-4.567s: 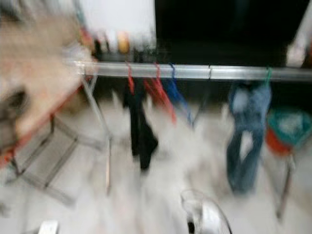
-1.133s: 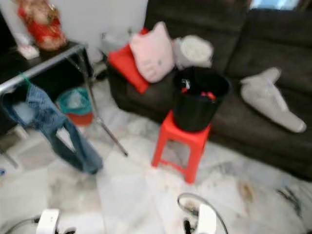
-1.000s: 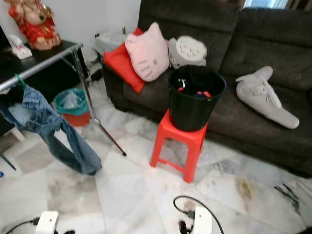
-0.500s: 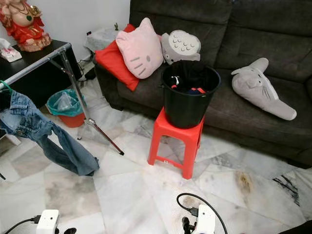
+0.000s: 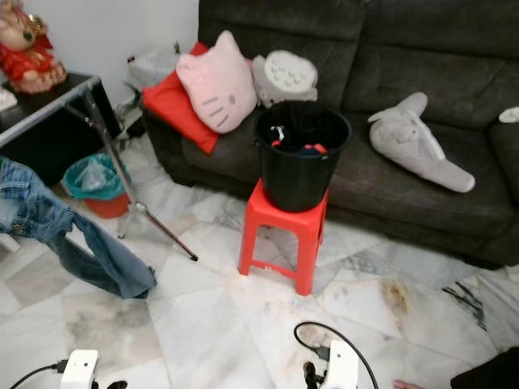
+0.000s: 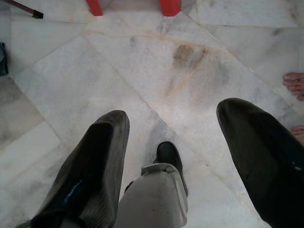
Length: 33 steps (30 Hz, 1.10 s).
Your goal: Hang hanger
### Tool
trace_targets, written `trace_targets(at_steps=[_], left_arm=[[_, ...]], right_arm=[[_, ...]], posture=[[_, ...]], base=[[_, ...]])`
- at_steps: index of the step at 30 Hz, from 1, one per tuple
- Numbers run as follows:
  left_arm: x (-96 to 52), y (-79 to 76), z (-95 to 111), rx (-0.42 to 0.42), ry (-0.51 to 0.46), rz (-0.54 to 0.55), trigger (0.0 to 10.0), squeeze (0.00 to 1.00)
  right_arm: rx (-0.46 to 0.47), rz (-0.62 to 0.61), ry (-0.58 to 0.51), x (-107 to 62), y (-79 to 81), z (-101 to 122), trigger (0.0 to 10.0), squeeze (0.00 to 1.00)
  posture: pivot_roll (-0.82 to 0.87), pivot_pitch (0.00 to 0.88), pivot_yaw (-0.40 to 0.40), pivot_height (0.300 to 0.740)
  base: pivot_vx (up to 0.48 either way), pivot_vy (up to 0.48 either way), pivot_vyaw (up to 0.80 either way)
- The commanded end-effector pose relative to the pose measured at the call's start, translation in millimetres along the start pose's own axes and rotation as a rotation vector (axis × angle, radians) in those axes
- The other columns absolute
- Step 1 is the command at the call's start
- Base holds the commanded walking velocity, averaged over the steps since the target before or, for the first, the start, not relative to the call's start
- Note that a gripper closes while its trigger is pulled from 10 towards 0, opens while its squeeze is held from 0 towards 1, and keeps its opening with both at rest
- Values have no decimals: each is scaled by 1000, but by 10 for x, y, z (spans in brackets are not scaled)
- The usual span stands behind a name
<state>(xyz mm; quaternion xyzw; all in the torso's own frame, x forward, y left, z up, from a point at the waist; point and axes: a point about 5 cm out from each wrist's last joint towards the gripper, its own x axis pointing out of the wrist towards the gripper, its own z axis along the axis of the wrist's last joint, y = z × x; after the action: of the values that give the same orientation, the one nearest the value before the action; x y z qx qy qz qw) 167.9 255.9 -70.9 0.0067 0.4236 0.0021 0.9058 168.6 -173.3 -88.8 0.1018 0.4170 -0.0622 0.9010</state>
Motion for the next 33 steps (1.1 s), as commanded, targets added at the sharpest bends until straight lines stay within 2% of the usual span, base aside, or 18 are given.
trace_targets(at_steps=[1,5,12,20,33], left_arm=[[-33,32,-95,-19,34,7,10000,0],[-33,34,-95,-19,35,7,10000,0],[-34,37,-94,-18,34,9,10000,0],[-35,37,-97,-16,35,7,10000,0],[-35,43,-92,-14,36,7,10000,0]], right_arm=[[14,-4,-15,6,10,27,10000,0],[14,-4,-8,7,9,22,10000,0],[7,0,-2,6,12,14,10000,0],[7,-7,3,5,10,6,10000,0],[8,-2,2,7,24,9,10000,0]], posture=[[-1,0,18,740],[1,0,20,740],[3,0,19,740],[4,0,21,740],[4,0,21,740]], base=[[247,0,0],[261,0,0],[286,0,-696],[289,0,0],[287,0,-702]])
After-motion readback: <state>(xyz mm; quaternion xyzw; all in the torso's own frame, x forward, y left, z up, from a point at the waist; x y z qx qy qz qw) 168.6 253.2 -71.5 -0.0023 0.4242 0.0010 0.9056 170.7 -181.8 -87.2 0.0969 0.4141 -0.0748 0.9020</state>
